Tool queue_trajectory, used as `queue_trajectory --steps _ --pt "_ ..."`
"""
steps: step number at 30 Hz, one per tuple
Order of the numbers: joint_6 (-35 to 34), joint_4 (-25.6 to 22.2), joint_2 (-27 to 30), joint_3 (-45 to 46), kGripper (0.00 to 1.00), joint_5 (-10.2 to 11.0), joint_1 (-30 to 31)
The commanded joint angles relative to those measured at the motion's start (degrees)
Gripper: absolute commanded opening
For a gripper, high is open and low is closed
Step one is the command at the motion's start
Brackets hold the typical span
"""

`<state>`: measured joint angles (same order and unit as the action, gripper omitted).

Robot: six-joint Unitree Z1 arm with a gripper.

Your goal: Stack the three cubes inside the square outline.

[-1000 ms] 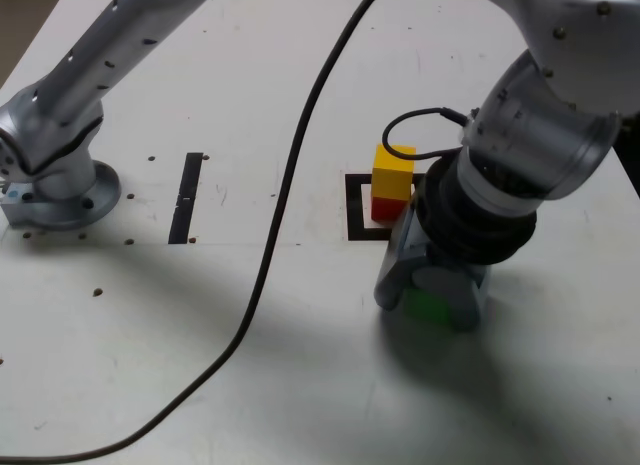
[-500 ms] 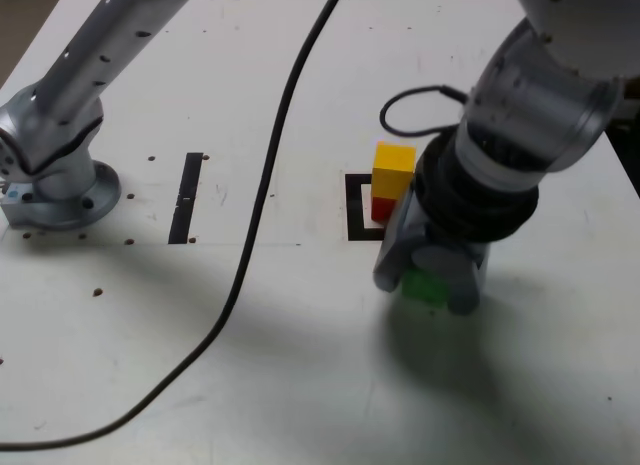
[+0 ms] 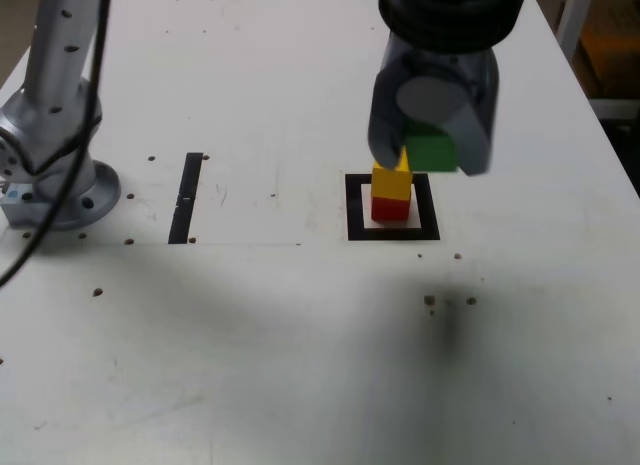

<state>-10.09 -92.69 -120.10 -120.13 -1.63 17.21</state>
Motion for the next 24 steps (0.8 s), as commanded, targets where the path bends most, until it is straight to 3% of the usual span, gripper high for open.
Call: queue_trajectory --steps 1,10,24 --pt "0.13 -1.27 1.92 1.54 0.35 0.7 -1.34" --pt "0.86 -1.23 4.63 11.83 0.35 1.61 -5.98" --pt "2.2 -0.71 -0.55 8.37 0.35 1.43 -6.71"
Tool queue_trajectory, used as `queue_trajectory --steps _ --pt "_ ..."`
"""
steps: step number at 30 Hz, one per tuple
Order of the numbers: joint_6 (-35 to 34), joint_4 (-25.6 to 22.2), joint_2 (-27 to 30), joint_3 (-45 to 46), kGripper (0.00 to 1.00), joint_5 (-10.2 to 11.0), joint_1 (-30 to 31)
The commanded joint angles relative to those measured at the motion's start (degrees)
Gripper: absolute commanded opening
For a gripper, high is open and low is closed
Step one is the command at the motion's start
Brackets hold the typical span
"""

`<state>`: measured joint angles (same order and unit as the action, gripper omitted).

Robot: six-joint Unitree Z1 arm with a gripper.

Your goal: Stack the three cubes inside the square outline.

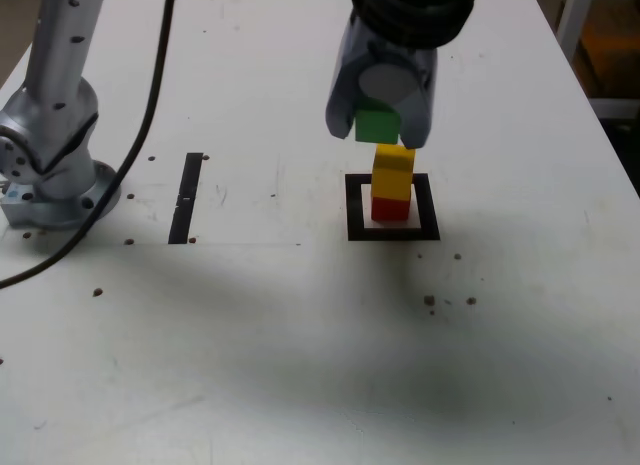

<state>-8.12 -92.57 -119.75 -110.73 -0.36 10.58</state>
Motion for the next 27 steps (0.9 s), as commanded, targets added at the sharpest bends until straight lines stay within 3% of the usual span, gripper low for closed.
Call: queue_trajectory --steps 1,13,27 --pt "0.37 -0.88 -1.58 -1.86 0.35 0.25 -0.08" --pt "1.7 -1.08 -5.72 -5.41 0.35 0.73 -0.97" --pt "1.16 -1.2 -2.9 -0.68 0.36 0.72 -1.7"
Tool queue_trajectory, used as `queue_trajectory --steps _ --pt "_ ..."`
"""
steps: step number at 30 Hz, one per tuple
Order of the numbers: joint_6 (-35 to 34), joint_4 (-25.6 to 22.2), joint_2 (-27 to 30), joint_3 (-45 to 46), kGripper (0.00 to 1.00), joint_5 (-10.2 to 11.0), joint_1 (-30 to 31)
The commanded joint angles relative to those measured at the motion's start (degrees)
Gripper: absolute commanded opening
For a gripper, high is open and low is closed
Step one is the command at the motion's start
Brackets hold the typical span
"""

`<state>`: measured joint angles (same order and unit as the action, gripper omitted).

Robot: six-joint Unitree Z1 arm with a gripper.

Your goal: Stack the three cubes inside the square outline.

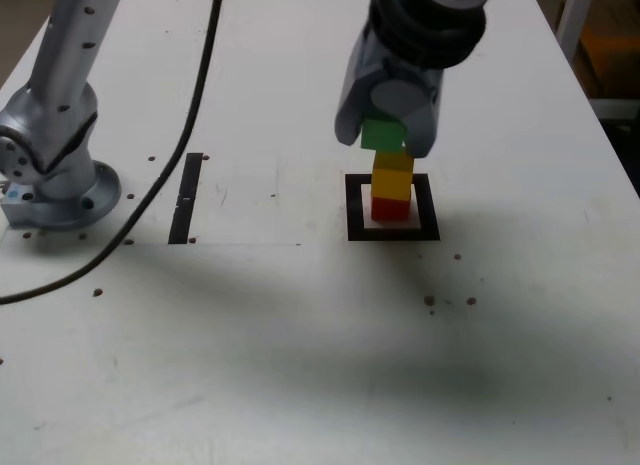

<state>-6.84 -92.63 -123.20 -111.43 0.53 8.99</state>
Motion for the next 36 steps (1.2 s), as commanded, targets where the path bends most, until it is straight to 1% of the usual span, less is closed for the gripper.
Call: queue_trajectory --steps 1,9,19,30,34,36 --pt "-0.14 -1.11 0.57 0.0 0.37 -0.25 -0.12" --pt "-0.14 -0.65 -0.17 -0.81 0.38 -0.49 -0.12" --pt "-0.05 -0.34 -0.83 -1.0 0.38 -2.55 -0.12" --pt "0.08 0.66 -1.36 -0.69 0.39 -2.56 -0.12" --pt "0.15 0.97 -1.86 -0.95 0.41 -2.29 -0.12" --pt "0.25 1.01 -1.9 -0.95 0.46 -2.13 -0.12"
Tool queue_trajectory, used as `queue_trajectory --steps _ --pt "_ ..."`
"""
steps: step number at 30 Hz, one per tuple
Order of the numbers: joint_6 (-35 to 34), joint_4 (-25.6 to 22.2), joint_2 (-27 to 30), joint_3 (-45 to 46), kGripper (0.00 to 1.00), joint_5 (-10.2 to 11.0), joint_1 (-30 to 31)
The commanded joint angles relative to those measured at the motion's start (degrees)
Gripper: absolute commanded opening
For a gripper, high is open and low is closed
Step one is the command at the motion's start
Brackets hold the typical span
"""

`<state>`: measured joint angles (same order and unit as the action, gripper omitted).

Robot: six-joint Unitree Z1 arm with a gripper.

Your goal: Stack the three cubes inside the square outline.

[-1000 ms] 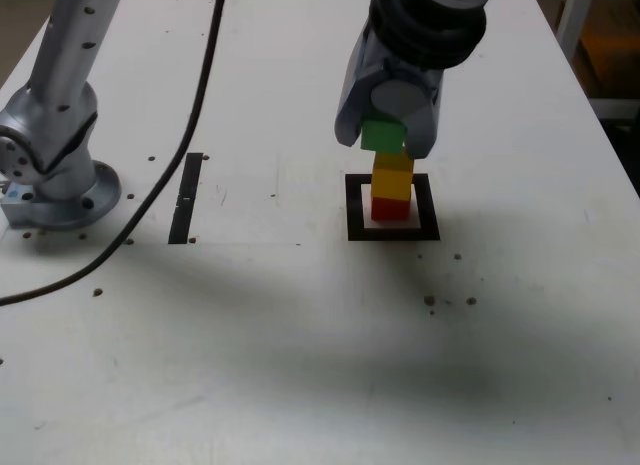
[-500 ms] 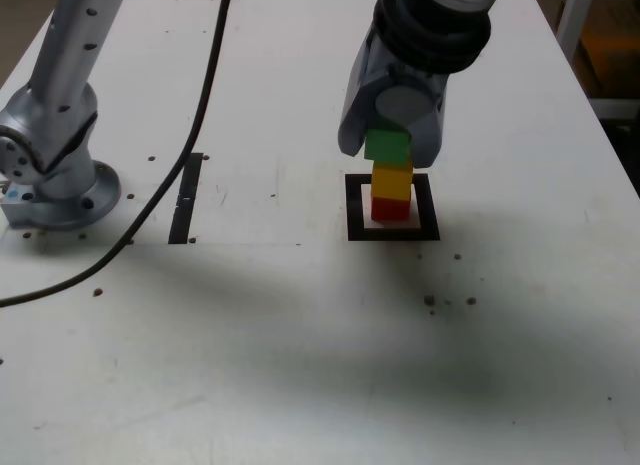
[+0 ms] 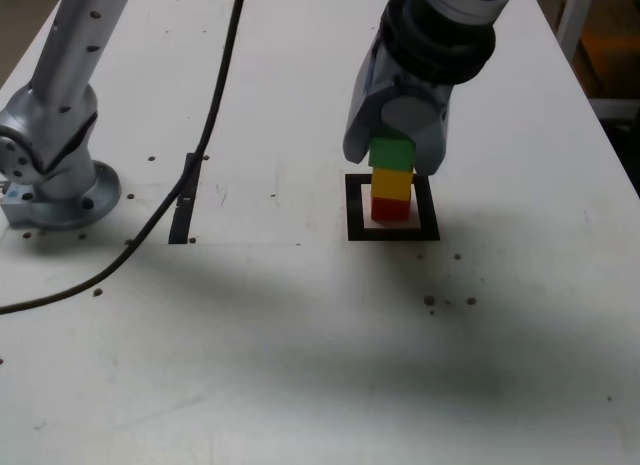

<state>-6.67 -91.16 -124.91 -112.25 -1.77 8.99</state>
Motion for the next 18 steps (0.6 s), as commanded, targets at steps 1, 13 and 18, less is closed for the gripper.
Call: queue_trajectory --steps 1,13,18 --pt "0.12 -0.44 -0.2 -0.14 0.48 0.18 -0.11" --pt "0.35 -0.35 0.17 0.18 0.72 0.31 -0.11" --pt "0.31 -0.61 0.65 0.4 0.91 0.47 -0.11"
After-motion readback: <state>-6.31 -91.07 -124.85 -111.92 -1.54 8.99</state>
